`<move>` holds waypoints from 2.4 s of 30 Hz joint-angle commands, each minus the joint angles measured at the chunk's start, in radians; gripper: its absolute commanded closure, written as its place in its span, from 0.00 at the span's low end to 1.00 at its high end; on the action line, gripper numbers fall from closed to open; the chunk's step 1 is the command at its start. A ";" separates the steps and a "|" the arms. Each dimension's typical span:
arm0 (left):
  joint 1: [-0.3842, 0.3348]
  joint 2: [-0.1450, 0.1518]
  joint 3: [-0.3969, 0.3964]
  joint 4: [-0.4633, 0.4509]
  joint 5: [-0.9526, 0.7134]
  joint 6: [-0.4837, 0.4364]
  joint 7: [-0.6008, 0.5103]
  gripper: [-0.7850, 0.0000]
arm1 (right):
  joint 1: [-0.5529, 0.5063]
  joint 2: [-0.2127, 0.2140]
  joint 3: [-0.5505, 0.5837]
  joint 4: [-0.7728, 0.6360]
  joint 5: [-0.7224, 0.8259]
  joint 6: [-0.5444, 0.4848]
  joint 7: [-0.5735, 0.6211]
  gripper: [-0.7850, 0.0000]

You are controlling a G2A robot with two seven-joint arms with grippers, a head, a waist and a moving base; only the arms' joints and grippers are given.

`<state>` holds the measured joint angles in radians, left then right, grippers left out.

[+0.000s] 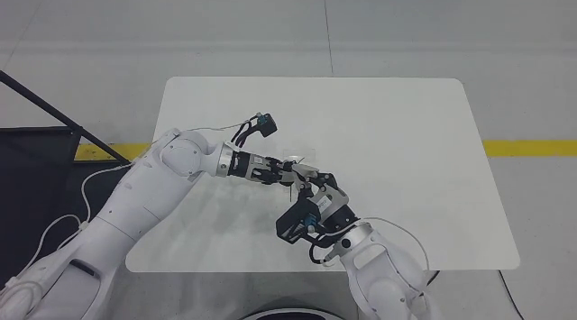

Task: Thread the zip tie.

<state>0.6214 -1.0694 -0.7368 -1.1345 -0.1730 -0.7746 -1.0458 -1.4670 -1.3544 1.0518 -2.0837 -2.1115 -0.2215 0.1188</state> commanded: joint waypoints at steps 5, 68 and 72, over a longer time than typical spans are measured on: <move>0.000 0.000 0.000 0.000 0.000 0.000 0.000 1.00 | 0.001 0.002 -0.002 0.000 -0.006 -0.015 0.002 1.00; 0.098 0.017 -0.070 -0.144 0.194 0.086 0.134 1.00 | -0.014 0.050 0.021 -0.022 -0.046 -0.227 -0.024 1.00; 0.109 0.019 -0.082 -0.156 0.214 0.076 0.154 1.00 | -0.017 0.052 0.023 -0.024 -0.045 -0.228 -0.022 1.00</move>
<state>0.7269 -1.0507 -0.8150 -1.2878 0.0354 -0.6956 -0.8976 -1.4832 -1.3026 1.0738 -2.1063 -2.1567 -0.4497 0.0968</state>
